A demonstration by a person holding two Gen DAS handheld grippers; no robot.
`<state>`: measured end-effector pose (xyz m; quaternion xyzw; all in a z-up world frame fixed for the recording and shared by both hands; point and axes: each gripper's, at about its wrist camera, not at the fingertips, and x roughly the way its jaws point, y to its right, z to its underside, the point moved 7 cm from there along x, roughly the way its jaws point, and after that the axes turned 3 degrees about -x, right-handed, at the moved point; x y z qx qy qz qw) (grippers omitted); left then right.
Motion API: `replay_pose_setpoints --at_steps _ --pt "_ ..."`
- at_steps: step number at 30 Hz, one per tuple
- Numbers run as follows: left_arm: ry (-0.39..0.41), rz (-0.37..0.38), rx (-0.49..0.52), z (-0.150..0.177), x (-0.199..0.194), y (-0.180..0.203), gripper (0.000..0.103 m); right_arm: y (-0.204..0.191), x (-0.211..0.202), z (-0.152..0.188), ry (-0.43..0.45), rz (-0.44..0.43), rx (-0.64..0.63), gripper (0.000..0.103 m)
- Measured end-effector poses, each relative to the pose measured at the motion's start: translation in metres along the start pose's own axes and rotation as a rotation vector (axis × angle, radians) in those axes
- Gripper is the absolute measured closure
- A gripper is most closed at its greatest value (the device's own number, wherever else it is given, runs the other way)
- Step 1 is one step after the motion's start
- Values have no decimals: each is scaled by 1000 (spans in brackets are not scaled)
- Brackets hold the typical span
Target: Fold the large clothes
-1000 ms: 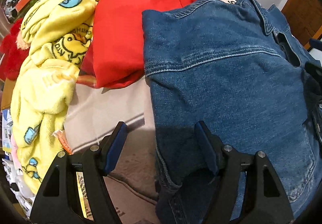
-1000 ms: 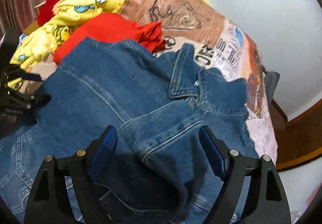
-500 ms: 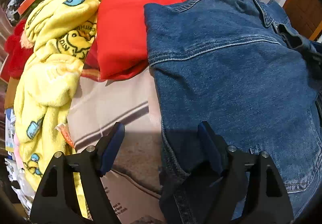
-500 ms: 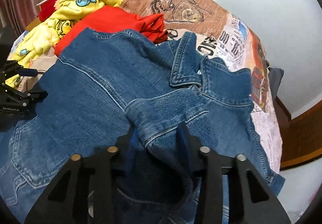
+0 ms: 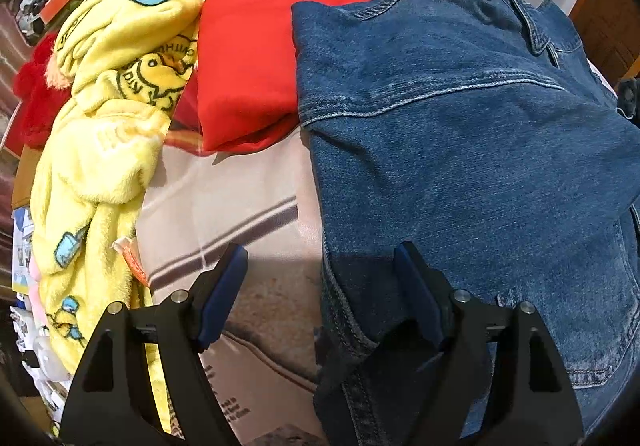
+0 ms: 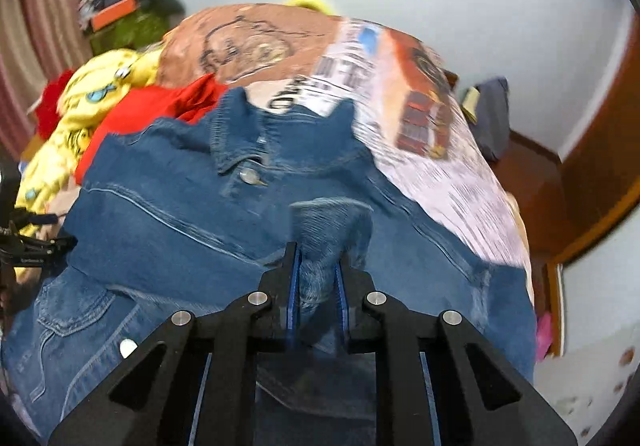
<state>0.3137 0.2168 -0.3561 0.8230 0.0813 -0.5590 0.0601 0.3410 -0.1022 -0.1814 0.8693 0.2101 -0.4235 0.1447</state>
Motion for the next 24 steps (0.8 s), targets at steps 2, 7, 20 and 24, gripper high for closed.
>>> replay_pose_setpoints --at_steps 2,7,20,24 --pt "-3 6 -7 -1 0 -1 27 6 1 12 -16 -36 46 89" --pt "-18 10 -16 0 -2 -3 26 11 8 36 -42 -53 103 88" --pt "44 -36 7 -17 -42 -7 27 37 10 69 -53 -53 204 76" --pt "53 -25 7 -20 -46 -2 27 47 3 73 -46 11 186 76"
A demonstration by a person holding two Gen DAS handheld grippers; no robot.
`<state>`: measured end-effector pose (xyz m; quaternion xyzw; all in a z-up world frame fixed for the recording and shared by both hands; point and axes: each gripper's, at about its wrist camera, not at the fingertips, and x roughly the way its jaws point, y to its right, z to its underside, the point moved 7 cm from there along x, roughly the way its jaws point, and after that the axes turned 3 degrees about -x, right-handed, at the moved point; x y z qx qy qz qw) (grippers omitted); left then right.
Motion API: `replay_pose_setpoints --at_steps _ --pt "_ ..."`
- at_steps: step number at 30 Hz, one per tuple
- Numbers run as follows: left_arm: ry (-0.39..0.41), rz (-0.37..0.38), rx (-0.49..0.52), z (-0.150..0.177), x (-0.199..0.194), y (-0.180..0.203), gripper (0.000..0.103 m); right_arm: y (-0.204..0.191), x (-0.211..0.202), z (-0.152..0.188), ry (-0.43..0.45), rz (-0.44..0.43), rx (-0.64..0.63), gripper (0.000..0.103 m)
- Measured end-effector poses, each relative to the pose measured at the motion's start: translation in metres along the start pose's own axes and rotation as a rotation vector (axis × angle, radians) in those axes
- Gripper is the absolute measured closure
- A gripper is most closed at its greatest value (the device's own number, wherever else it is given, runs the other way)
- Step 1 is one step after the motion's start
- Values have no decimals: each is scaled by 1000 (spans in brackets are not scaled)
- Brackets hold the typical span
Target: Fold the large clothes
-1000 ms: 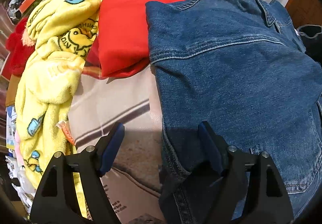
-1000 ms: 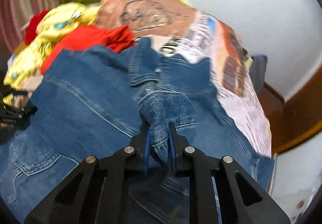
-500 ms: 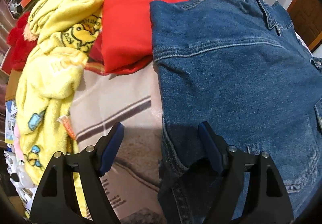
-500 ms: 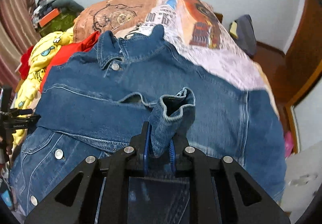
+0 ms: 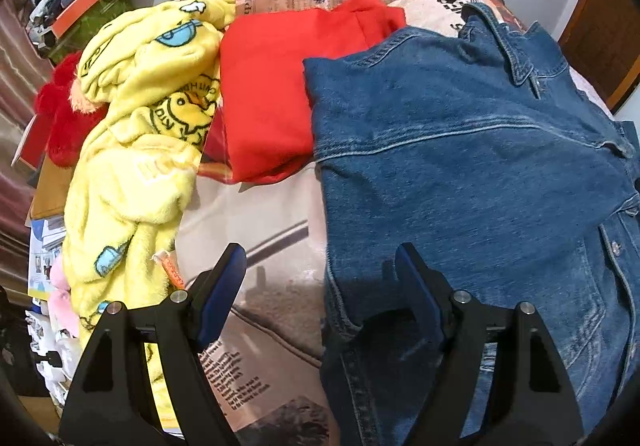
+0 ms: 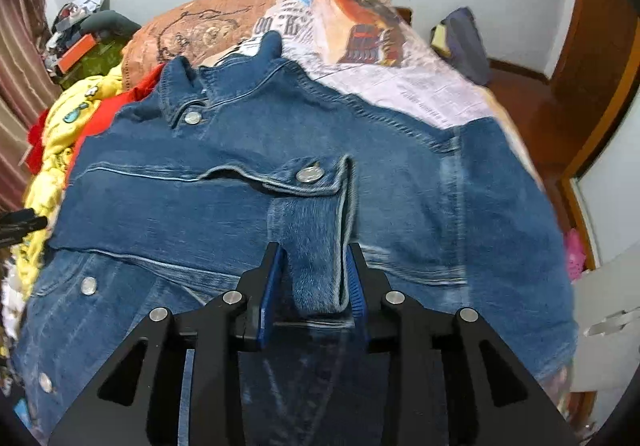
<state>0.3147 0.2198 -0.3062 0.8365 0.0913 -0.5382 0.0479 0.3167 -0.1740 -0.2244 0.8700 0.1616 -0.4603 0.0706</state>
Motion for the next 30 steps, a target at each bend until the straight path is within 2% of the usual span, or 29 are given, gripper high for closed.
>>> replay_pose_setpoints --at_steps 1,3,6,8,10,12,16,18,22,30 --pt "3 6 -1 -2 -2 2 27 7 -3 0 2 43 -11 76" --pt "13 23 2 -7 -9 7 27 17 -7 0 -7 73 -6 72" --pt "49 35 26 -19 -22 19 27 35 -22 -2 -9 57 38 72" --pt "79 43 46 -27 -33 30 27 50 -37 -4 7 76 75 64" --pt "107 57 68 -37 -43 43 27 65 -56 -6 48 100 107 50" --pt "137 76 89 -47 -53 59 27 74 -70 -9 81 120 130 44" --pt "188 108 129 -66 -69 94 26 106 -97 -9 130 143 209 26" --pt "207 135 143 -73 -75 114 26 123 -107 -3 148 143 255 25" --pt "212 186 165 -81 -75 154 22 143 -102 13 125 138 323 24" --pt "122 262 198 -73 -45 220 22 184 -45 84 -48 36 534 24"
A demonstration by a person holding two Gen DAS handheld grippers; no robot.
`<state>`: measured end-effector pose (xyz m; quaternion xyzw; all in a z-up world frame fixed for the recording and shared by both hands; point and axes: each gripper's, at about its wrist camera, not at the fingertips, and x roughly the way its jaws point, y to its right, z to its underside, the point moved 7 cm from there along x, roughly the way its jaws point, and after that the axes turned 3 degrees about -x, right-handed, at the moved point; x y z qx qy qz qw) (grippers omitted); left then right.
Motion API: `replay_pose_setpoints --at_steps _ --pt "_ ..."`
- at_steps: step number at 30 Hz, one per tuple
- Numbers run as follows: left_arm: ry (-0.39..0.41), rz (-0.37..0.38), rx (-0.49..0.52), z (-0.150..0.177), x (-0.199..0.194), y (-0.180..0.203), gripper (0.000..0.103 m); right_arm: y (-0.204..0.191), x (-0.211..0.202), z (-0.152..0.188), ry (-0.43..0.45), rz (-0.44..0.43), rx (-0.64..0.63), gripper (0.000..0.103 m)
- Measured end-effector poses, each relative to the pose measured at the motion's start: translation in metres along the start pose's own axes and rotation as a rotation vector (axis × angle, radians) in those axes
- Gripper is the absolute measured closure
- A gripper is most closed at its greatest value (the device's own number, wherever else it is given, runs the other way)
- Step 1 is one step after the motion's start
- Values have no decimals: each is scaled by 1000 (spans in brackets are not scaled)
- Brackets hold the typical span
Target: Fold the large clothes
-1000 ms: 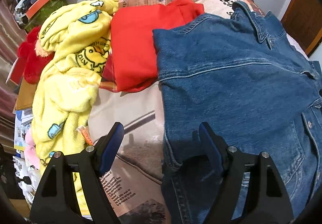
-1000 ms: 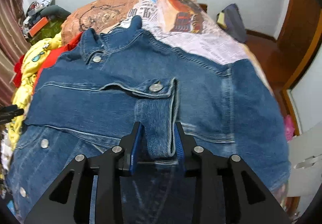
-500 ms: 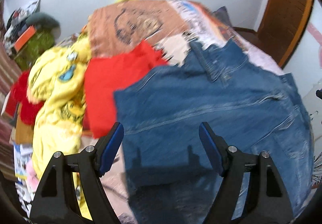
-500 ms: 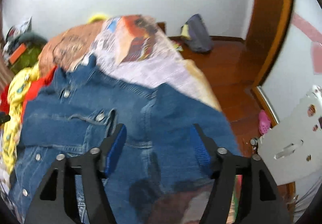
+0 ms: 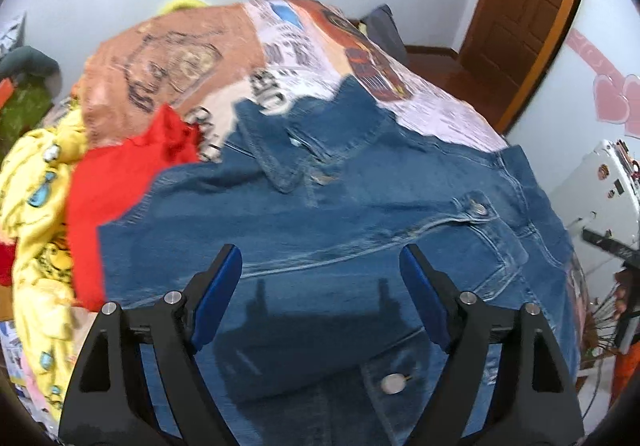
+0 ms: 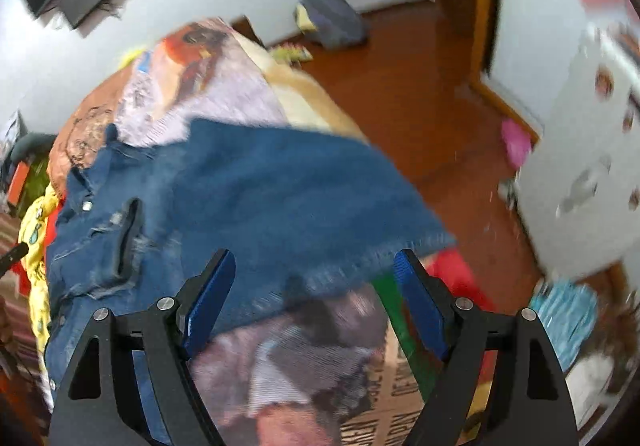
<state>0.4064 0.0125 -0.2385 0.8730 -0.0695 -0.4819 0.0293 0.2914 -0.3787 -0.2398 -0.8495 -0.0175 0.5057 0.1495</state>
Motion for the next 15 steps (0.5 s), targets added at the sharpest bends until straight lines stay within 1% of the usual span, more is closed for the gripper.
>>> replay_pose_setpoints --at_steps 3,9,12,14,15 --pt "-38 18 -3 6 13 11 22 19 25 9 -53 -58 109 24" --pt "-77 2 -7 13 28 13 22 36 43 -4 -34 -162 239 22" --pt "-84 -11 -21 14 32 8 22 43 53 -11 -26 -176 296 24" --pt "-89 -13 -31 15 34 5 22 44 56 -16 -5 -160 308 29" --pt "-92 -15 -35 16 35 3 22 43 57 -19 4 -146 308 36"
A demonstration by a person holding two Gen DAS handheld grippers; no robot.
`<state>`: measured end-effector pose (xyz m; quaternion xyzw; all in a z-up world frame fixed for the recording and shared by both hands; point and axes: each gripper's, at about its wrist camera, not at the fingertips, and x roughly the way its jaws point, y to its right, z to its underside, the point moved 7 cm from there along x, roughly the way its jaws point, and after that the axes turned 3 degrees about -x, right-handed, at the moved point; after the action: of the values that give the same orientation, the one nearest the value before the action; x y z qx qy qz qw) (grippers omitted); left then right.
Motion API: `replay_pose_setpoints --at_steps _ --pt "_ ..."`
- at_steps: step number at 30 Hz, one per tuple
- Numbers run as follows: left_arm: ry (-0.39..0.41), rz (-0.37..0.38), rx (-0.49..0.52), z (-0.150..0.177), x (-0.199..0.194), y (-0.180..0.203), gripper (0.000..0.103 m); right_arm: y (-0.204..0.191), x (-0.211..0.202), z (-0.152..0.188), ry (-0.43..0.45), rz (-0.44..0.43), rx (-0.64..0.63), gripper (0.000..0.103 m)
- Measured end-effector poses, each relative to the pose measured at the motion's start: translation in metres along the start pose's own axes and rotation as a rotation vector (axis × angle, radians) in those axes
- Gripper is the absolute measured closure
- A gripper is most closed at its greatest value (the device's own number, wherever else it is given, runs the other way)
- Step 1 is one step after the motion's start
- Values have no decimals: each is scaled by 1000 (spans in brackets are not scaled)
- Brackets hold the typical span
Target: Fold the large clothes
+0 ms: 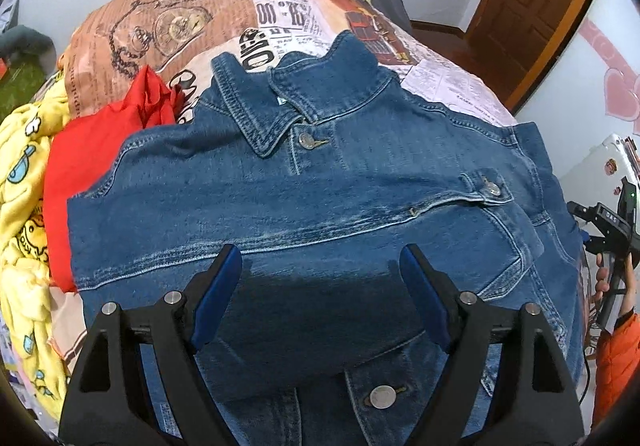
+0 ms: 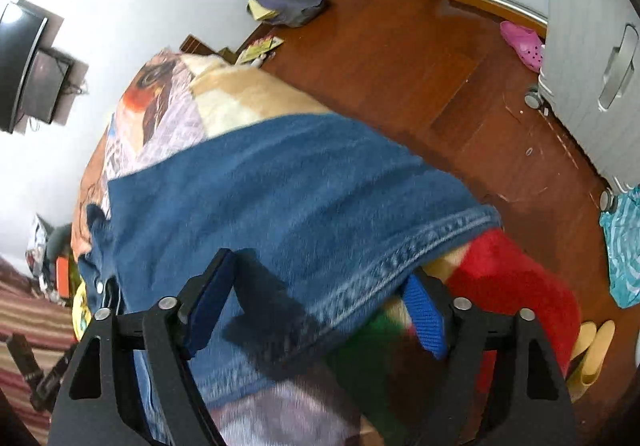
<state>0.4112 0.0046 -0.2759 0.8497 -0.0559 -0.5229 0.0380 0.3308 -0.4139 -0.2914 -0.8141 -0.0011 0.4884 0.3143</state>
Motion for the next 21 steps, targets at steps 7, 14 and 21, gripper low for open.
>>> replay_pose_setpoints --at_steps 7,14,21 --pt "6 -16 -3 3 0 -5 22 -11 -18 -11 78 83 -65 82" --pt "23 -3 -2 5 -8 -7 22 -65 -69 -26 220 71 -211 90" --pt "59 12 -11 8 -23 -16 22 -153 -119 -28 316 -54 -367 91"
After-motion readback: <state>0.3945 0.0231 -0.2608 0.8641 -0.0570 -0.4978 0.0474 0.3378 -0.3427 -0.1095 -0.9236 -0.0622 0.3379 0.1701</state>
